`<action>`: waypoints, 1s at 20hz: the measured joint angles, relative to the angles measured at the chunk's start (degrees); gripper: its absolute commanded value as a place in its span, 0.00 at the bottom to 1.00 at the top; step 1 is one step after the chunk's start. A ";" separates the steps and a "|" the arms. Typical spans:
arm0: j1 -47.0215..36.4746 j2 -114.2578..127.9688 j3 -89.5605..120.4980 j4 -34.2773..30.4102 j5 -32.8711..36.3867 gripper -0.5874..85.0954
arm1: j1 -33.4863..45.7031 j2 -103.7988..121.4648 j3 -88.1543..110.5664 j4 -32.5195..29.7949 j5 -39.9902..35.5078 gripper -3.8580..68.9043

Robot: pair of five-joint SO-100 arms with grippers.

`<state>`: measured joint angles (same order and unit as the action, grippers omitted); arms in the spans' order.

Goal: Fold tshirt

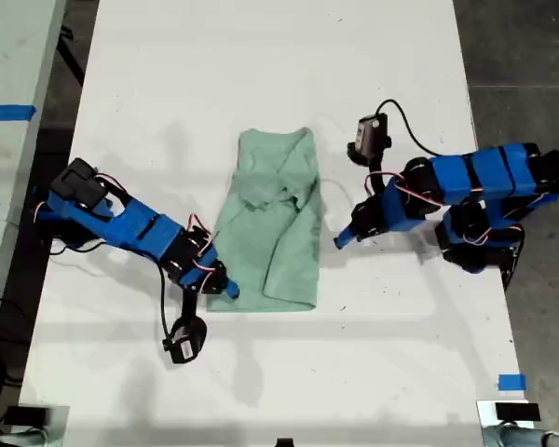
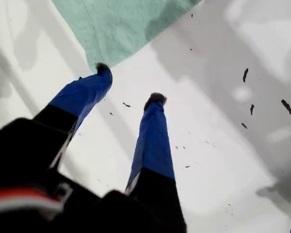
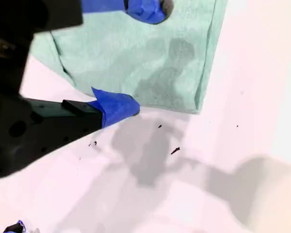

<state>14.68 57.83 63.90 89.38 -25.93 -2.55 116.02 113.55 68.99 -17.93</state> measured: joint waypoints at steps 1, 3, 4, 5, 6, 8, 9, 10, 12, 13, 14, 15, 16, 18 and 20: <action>0.00 0.70 0.00 1.14 -0.18 0.32 | 0.00 0.00 0.00 -0.09 0.00 0.30; 0.00 1.23 0.00 2.02 -0.18 0.32 | 0.00 0.62 0.62 -0.35 0.00 0.30; 0.00 1.23 0.00 2.02 -0.18 0.30 | -0.18 0.70 0.62 -0.44 0.00 0.30; 0.00 1.23 0.00 1.41 -0.18 0.30 | -0.26 0.79 0.70 -0.44 0.00 0.30; 0.00 -0.09 0.00 0.09 -0.18 0.29 | -0.35 0.79 0.88 -0.44 0.09 0.30; 0.00 -4.39 0.00 -2.55 -0.35 0.22 | -0.53 1.58 1.85 -0.44 0.70 0.30; 0.00 -6.42 0.00 -3.78 -0.79 0.21 | -0.88 2.37 2.29 -0.44 1.05 0.30; 0.00 -8.44 0.00 -5.54 -1.32 0.21 | -1.23 3.43 3.08 -0.44 1.41 0.30; 0.00 -9.93 -0.09 -9.58 -2.46 0.20 | -1.85 5.63 5.27 -0.44 2.37 0.30; 0.00 -10.02 -0.09 -10.55 -2.81 0.18 | -1.93 7.03 6.50 -0.44 2.81 0.30; 0.00 -10.02 -0.09 -11.34 -2.99 0.08 | -2.20 8.79 8.09 -0.44 3.69 0.30; -0.18 -10.02 -0.09 -12.22 -3.08 0.04 | -2.37 10.46 9.40 -0.44 4.13 0.29; -0.44 -10.02 0.00 -13.80 -3.34 0.01 | -2.37 12.48 10.99 -0.53 4.31 0.29; -0.70 -10.02 0.44 -16.44 -4.48 0.01 | -2.55 15.64 13.54 -0.53 5.01 0.27; -0.44 -9.67 0.70 -16.44 -6.15 0.01 | -2.55 17.93 15.03 -0.53 5.36 0.27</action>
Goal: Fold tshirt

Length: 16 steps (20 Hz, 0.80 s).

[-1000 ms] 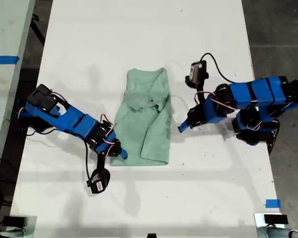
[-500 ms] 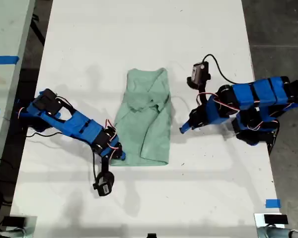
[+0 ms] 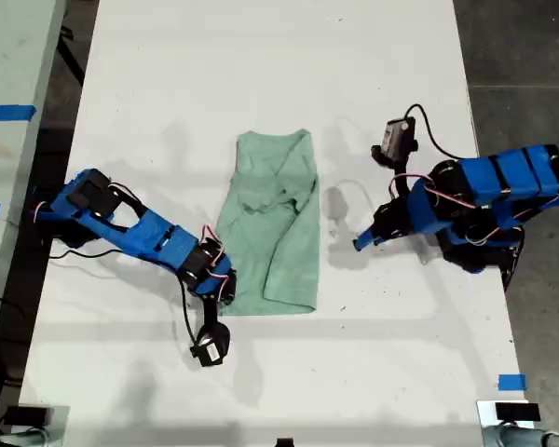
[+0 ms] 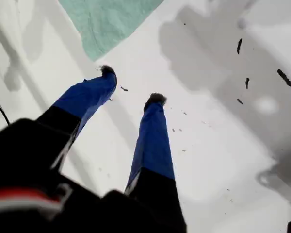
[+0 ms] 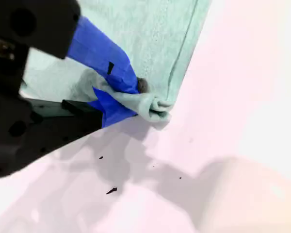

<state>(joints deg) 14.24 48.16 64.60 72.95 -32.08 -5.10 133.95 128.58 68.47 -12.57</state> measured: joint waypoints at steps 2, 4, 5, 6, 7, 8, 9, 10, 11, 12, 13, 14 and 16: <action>0.09 2.20 1.49 3.87 -0.53 0.01 | 0.00 0.26 0.18 -0.35 0.00 0.27; 0.35 7.38 2.29 7.47 -0.26 0.01 | 0.00 0.26 0.18 -1.05 0.00 0.27; 0.18 10.63 2.11 10.28 0.18 0.01 | 0.00 0.26 0.18 -1.32 -0.09 0.27; 0.00 12.57 0.53 14.06 0.53 0.01 | 0.00 0.26 0.18 -1.41 -0.09 0.27; -0.09 13.45 -1.58 18.11 1.05 0.01 | 0.00 0.26 0.18 -1.58 -0.18 0.27; -1.14 14.06 -2.99 20.30 2.20 0.01 | 0.00 0.26 0.18 -1.58 -0.18 0.27; -2.37 14.15 -4.39 20.74 4.13 0.01 | 0.00 0.26 0.18 -1.58 -0.18 0.27; -3.78 14.15 -5.36 20.65 6.42 0.01 | 0.00 0.26 0.18 -1.58 -0.18 0.26; -5.19 14.15 -5.80 18.54 9.05 0.01 | 0.00 0.26 0.18 -1.58 -0.18 0.26; -6.59 12.83 -6.59 15.03 11.60 0.01 | 0.00 0.26 0.18 -1.58 -0.18 0.26; -8.00 10.28 -7.73 11.34 14.06 0.01 | 0.00 0.26 0.18 -1.58 -0.18 0.26; -8.96 8.35 -8.00 8.17 16.08 0.01 | 0.00 0.26 0.18 -1.58 -0.18 0.26; -9.58 6.06 -8.26 3.16 18.90 0.10 | -0.26 0.26 0.18 -1.58 -0.18 0.26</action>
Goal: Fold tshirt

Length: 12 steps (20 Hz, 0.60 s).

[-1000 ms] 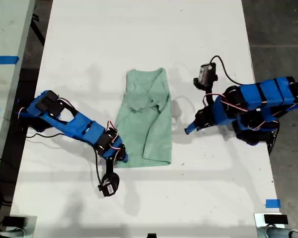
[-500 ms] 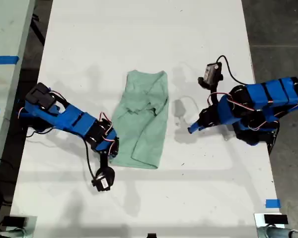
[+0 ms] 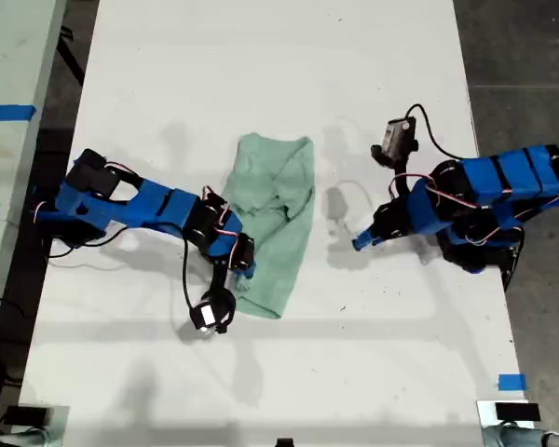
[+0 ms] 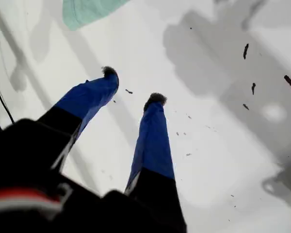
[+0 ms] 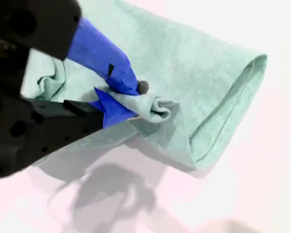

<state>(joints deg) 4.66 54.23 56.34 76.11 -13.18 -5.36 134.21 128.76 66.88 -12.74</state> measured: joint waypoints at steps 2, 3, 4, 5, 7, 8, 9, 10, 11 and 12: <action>-0.09 -1.67 0.00 -3.52 2.20 0.34 | -0.09 0.00 0.00 0.00 0.00 0.26; -0.09 -2.55 -0.09 -5.19 3.60 0.35 | -0.09 0.00 0.00 0.00 0.00 0.26; -0.09 -3.16 -0.09 -7.21 5.36 0.35 | -0.09 0.00 0.00 0.00 0.00 0.26; -0.09 -3.43 -0.09 -8.79 6.94 0.36 | -0.26 0.00 0.00 0.00 0.00 0.26; -0.09 -3.43 -0.09 -11.51 10.99 0.38 | -0.53 -0.18 0.00 -0.18 0.00 0.26; 0.00 -3.43 -0.09 -11.87 12.30 0.38 | -0.62 -0.18 0.00 -0.18 0.00 0.27; 0.09 -3.43 -0.09 -11.78 12.57 0.39 | -0.62 -0.18 0.00 -0.35 0.00 0.27; 0.18 -3.43 -0.09 -10.55 12.57 0.40 | -0.62 -0.18 0.00 -0.35 0.00 0.30; 0.88 -2.81 -0.09 -8.44 12.13 0.40 | -0.62 -0.35 0.00 -0.35 0.00 0.32; 1.49 -1.23 0.00 -5.63 10.81 0.40 | -0.62 -1.05 0.00 -0.35 0.00 0.33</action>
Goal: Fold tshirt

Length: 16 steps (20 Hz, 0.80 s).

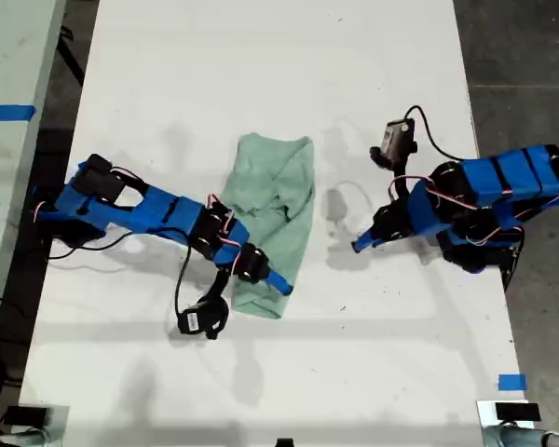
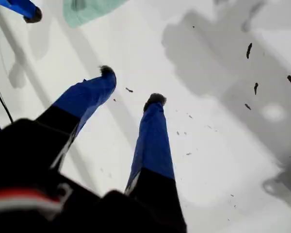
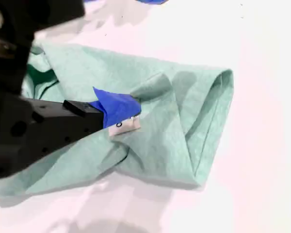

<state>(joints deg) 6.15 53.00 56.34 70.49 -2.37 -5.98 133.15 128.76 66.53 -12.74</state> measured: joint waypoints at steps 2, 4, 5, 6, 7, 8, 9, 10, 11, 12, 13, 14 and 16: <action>2.02 6.50 0.18 6.86 -4.22 0.38 | -0.53 -1.93 -0.26 -0.35 0.00 0.36; 3.96 13.71 2.64 13.97 -10.90 0.33 | -1.67 -5.63 -3.08 -0.62 0.00 0.38; 4.75 17.14 5.10 16.00 -14.85 0.32 | -2.37 -8.17 -5.27 -0.88 0.00 0.40; 5.27 21.09 8.96 16.00 -18.81 0.30 | -3.25 -11.16 -8.17 -0.88 0.00 0.41; 5.45 25.49 13.97 14.50 -22.41 0.29 | -3.96 -14.33 -11.25 -1.05 0.09 0.43; 5.63 30.41 20.30 11.07 -26.10 0.29 | -4.66 -17.67 -14.50 -1.14 0.18 0.45; 5.80 35.68 27.77 6.06 -29.71 0.30 | -5.27 -21.18 -18.02 -1.14 0.35 0.47; 5.98 40.25 35.51 0.44 -32.96 0.31 | -5.71 -24.87 -21.62 -1.23 0.53 0.48; 6.15 42.19 40.96 -3.69 -34.72 0.32 | -5.98 -28.74 -25.93 -1.23 0.88 0.49; 6.15 42.01 42.63 -5.63 -35.95 0.33 | -6.15 -33.05 -30.59 -0.97 1.41 0.49; 6.15 41.48 42.89 -6.77 -36.83 0.34 | -6.15 -37.27 -35.07 -0.70 1.93 0.48; 6.15 40.69 42.80 -8.17 -37.44 0.34 | -6.15 -41.31 -39.37 -0.44 2.72 0.47; 5.54 37.27 42.71 -9.67 -37.53 0.34 | -6.15 -49.57 -48.34 1.14 3.78 0.48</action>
<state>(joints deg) 11.69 90.26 99.05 60.82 -39.90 -12.13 83.58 80.42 67.68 -8.96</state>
